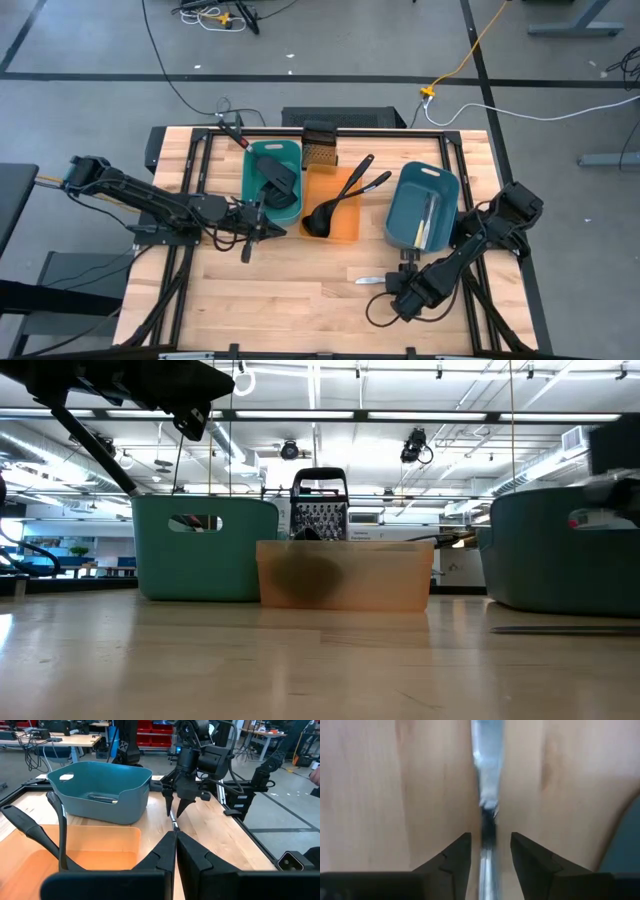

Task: Pick & Place Kitchen Items
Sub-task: Put the silver table knife into the blue bin

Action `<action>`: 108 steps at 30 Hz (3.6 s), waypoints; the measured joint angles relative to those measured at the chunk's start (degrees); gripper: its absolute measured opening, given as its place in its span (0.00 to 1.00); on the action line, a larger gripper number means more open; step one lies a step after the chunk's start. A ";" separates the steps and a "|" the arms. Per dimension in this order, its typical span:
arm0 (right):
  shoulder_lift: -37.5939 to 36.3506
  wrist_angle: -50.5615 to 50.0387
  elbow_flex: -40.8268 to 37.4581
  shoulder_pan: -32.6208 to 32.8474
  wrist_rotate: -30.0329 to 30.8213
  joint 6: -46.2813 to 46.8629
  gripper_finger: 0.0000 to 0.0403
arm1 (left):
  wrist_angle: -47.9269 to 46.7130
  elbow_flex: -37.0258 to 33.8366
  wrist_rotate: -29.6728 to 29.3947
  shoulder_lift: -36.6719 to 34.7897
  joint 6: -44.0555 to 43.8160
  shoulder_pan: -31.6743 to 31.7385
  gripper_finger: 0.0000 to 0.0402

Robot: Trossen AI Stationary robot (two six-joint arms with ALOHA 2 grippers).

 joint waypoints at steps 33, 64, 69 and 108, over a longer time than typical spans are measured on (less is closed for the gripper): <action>-0.02 12.49 -2.42 -4.98 -6.24 -7.95 0.22 | -0.01 0.02 0.00 0.00 0.07 0.00 0.05; 8.12 42.36 3.56 -15.92 -7.86 -25.37 0.05 | -0.14 0.02 2.21 0.00 -0.59 -0.11 0.05; 8.00 40.89 7.11 -16.29 -8.12 -28.44 0.06 | -0.32 0.02 2.50 0.00 -1.83 -0.11 0.05; 7.85 16.50 7.77 -0.66 0.27 12.54 0.58 | -19.11 36.15 4.96 48.30 5.05 -6.36 0.04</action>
